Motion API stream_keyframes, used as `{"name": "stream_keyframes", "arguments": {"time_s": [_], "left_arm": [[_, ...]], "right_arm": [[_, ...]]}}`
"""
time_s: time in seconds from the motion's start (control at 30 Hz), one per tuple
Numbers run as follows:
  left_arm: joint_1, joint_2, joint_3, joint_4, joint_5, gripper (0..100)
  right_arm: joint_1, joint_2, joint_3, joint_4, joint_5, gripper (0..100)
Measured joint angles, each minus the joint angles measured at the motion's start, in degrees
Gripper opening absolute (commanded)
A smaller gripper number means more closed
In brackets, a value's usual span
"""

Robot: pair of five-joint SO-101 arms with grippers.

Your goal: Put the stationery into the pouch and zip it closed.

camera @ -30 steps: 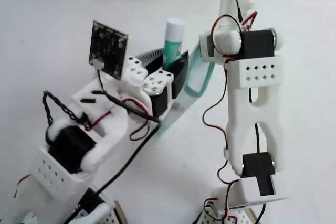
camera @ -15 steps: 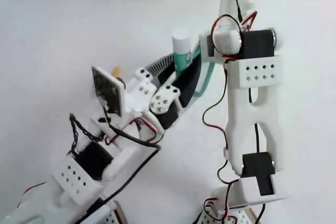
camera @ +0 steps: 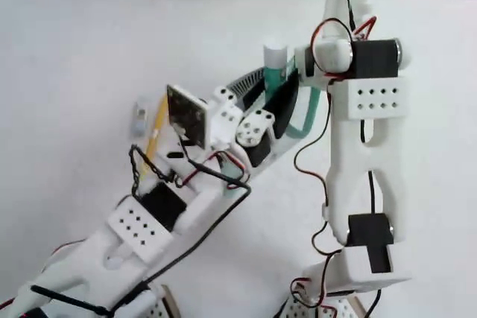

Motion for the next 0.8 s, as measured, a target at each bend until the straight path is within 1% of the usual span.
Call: {"name": "stream_keyframes", "arguments": {"time_s": [0.33,0.43,0.57,0.7,0.8], "left_arm": [[0.1,-3.4,0.0,4.0,-0.1,2],[0.2,-9.1,0.0,7.1,-0.1,2],[1.5,-19.3,-0.3,11.3,-0.1,2],[1.7,-18.9,-1.7,12.2,0.0,2],[1.1,-19.0,-2.0,13.5,0.0,2]], "right_arm": [[-0.4,-1.3,0.1,0.0,0.0,2.4],[-0.6,-2.0,0.1,0.0,0.0,2.4],[-3.8,-2.5,0.1,0.0,0.0,2.9],[-7.4,-3.0,-0.8,-0.1,-0.1,10.1],[-8.1,-2.9,-1.0,0.0,-0.1,11.5]]}}
